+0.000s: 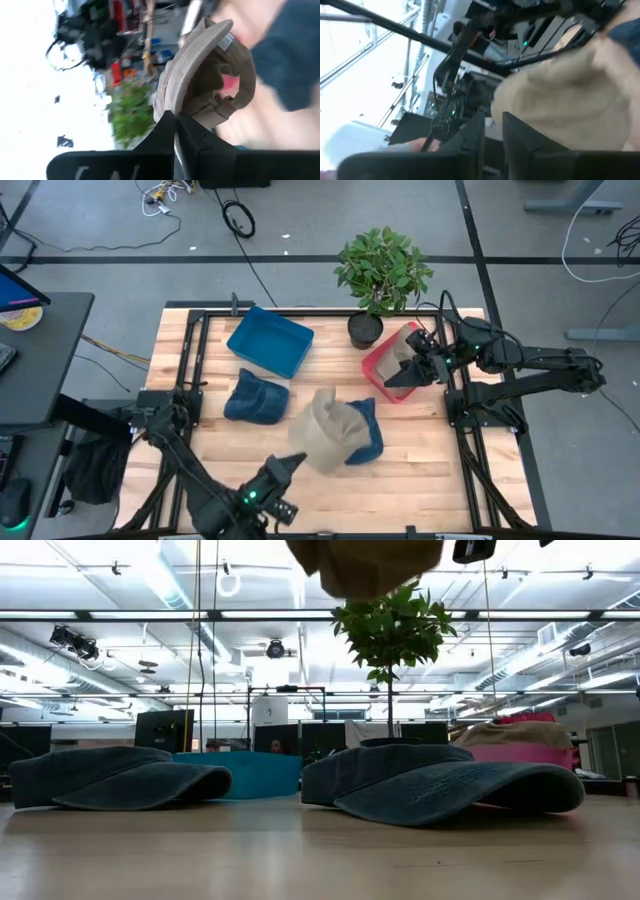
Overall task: Pick & Place hat
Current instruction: Put the brown cap into the red bin
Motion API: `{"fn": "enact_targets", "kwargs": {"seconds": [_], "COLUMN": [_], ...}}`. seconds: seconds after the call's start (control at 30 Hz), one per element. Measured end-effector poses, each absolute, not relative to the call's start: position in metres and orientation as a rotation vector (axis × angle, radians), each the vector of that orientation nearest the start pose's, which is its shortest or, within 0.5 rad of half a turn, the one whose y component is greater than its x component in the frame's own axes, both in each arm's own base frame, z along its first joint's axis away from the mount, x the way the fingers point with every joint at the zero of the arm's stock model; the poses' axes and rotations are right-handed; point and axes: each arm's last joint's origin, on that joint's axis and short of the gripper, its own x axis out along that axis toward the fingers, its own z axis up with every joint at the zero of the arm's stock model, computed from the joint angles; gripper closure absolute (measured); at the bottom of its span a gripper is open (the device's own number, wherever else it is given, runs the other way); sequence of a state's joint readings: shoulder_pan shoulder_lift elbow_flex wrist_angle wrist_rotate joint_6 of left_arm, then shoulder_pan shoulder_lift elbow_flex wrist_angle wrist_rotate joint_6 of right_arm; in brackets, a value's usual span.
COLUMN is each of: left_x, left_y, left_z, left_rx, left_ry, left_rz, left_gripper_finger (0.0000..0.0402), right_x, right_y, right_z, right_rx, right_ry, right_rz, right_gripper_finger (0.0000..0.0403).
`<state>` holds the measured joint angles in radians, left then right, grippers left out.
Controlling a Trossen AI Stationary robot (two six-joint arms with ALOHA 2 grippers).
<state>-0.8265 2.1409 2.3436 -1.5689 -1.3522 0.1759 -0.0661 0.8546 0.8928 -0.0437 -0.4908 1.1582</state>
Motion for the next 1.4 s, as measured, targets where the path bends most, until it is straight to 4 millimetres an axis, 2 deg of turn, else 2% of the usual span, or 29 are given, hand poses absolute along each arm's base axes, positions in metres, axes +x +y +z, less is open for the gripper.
{"fn": "enact_targets", "kwargs": {"seconds": [0.17,0.27,0.43,0.6,0.73,0.9,1.17,1.3,1.4], "left_x": [0.3,0.304,0.302,0.296,0.293,0.293,0.293,0.293,0.294], "left_y": [-0.252,-0.239,-0.229,-0.224,-0.224,-0.224,-0.224,-0.225,-0.223], "left_z": [0.384,0.395,0.412,0.423,0.426,0.425,0.425,0.424,0.424], "left_rx": [1.368,1.348,1.321,1.299,1.292,1.276,1.217,1.188,1.189], "left_ry": [0.649,0.637,0.627,0.604,0.597,0.593,0.584,0.58,0.586], "left_rz": [0.544,0.609,0.629,0.655,0.654,0.645,0.629,0.62,0.622], "left_gripper_finger": [0.0397,0.0397,0.0397,0.0397,0.0397,0.0397,0.0397,0.0397,0.0397], "right_x": [0.188,0.194,0.204,0.215,0.226,0.246,0.283,0.29,0.292], "right_y": [0.006,0.005,-0.003,-0.012,-0.018,-0.021,-0.015,-0.011,-0.007], "right_z": [0.368,0.364,0.358,0.35,0.349,0.354,0.341,0.344,0.341], "right_rx": [1.167,1.186,1.179,1.189,1.185,1.23,1.295,1.299,1.307], "right_ry": [0.286,0.281,0.255,0.266,0.222,0.121,0.101,0.031,0.035], "right_rz": [0.378,0.316,0.22,0.166,0.173,0.301,0.476,0.568,0.574], "right_gripper_finger": [0.0253,0.0204,0.0137,0.0102,0.0096,0.0105,0.0122,0.0132,0.0149]}}
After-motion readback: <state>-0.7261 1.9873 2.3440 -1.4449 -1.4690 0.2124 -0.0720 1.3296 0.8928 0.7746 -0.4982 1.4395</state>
